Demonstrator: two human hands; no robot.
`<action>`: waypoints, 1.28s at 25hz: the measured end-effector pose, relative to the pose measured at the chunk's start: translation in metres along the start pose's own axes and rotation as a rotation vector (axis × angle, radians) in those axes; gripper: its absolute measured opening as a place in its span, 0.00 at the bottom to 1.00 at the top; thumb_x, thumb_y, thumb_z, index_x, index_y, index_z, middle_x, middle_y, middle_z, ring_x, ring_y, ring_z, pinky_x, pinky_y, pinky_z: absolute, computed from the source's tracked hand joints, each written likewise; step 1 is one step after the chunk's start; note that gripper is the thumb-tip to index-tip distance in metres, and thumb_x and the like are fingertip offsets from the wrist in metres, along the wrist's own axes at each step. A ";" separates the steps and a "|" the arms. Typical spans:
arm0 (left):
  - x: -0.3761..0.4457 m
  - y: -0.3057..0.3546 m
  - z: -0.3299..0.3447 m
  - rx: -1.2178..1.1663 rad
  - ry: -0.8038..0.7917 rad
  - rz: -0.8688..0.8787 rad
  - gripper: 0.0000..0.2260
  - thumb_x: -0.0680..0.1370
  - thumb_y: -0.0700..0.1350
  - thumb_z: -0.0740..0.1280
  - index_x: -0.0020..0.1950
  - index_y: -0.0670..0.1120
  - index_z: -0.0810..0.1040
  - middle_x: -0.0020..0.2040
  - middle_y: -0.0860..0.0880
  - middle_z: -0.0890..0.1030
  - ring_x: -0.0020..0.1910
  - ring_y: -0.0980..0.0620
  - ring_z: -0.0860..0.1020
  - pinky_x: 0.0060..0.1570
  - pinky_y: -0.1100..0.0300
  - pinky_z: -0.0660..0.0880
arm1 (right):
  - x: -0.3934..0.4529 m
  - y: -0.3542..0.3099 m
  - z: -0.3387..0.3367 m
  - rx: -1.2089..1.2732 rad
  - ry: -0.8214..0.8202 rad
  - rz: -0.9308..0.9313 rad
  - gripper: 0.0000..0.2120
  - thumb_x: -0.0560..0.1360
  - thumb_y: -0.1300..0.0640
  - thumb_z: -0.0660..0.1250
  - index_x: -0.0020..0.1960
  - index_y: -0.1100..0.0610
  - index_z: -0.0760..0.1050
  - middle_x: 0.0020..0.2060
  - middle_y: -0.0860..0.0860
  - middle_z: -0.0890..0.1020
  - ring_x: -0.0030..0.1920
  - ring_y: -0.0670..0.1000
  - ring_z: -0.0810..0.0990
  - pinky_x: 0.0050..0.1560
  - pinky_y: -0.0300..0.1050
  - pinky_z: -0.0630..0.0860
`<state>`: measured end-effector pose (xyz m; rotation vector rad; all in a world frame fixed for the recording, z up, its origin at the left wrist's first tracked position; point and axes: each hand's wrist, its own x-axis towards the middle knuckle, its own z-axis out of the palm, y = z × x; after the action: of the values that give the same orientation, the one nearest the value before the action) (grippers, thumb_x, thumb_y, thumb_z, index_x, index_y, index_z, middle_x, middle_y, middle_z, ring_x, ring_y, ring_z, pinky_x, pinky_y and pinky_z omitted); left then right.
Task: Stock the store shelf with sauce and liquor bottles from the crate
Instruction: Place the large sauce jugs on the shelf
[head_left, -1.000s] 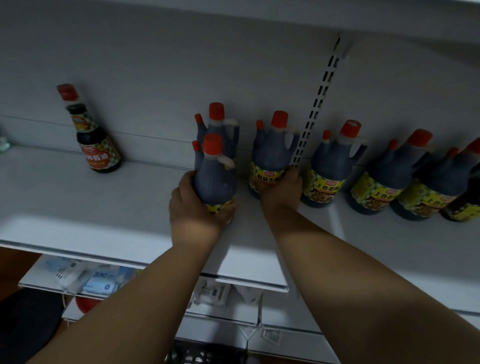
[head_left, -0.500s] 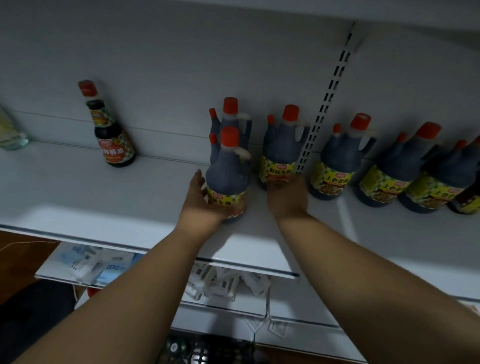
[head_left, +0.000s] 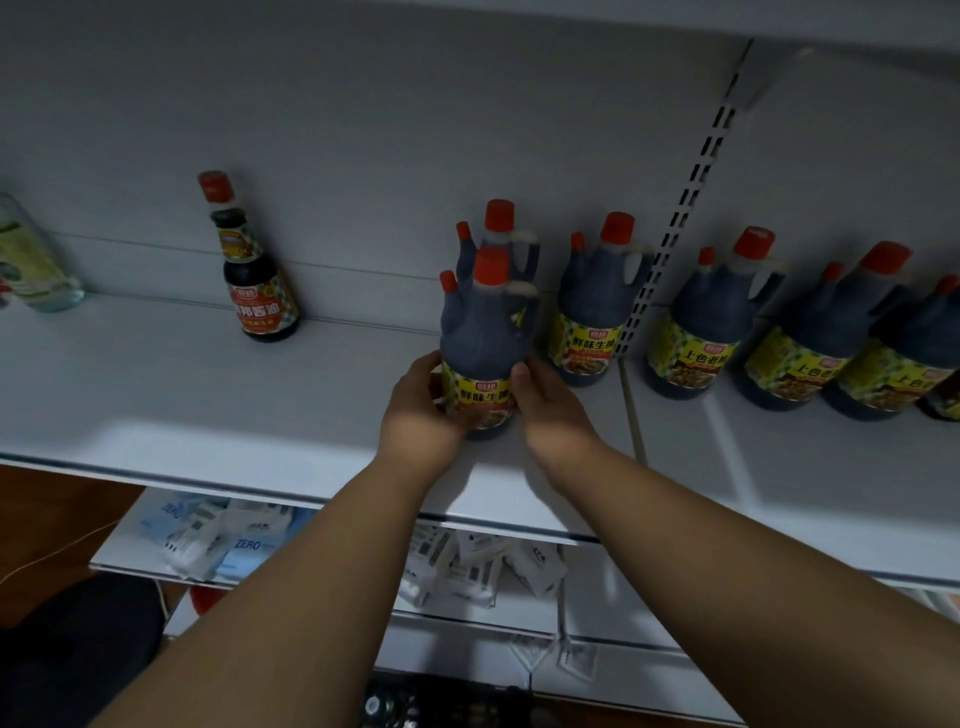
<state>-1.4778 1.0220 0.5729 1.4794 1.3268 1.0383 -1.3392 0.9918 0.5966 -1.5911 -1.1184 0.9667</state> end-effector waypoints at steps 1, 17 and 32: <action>0.002 -0.001 0.000 0.005 0.000 0.003 0.27 0.67 0.40 0.79 0.58 0.56 0.69 0.48 0.57 0.79 0.47 0.58 0.79 0.43 0.67 0.75 | 0.002 0.000 0.002 -0.016 0.010 -0.001 0.17 0.83 0.49 0.55 0.70 0.53 0.69 0.64 0.53 0.77 0.60 0.52 0.75 0.57 0.43 0.69; 0.002 0.002 0.001 0.141 0.021 -0.036 0.32 0.65 0.48 0.80 0.66 0.52 0.71 0.58 0.50 0.82 0.55 0.49 0.81 0.55 0.51 0.79 | 0.002 -0.001 0.005 -0.047 0.081 -0.031 0.18 0.84 0.52 0.53 0.70 0.56 0.71 0.66 0.56 0.77 0.64 0.56 0.75 0.56 0.41 0.68; -0.018 0.008 -0.015 0.193 -0.200 -0.008 0.29 0.76 0.39 0.69 0.75 0.45 0.63 0.67 0.44 0.75 0.66 0.44 0.73 0.64 0.51 0.72 | -0.010 -0.011 0.021 -0.001 0.166 0.092 0.19 0.84 0.51 0.52 0.71 0.57 0.68 0.68 0.58 0.74 0.64 0.59 0.74 0.59 0.47 0.71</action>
<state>-1.4917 1.0052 0.5838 1.6727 1.3154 0.7507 -1.3641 0.9887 0.6025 -1.7029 -0.9380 0.8758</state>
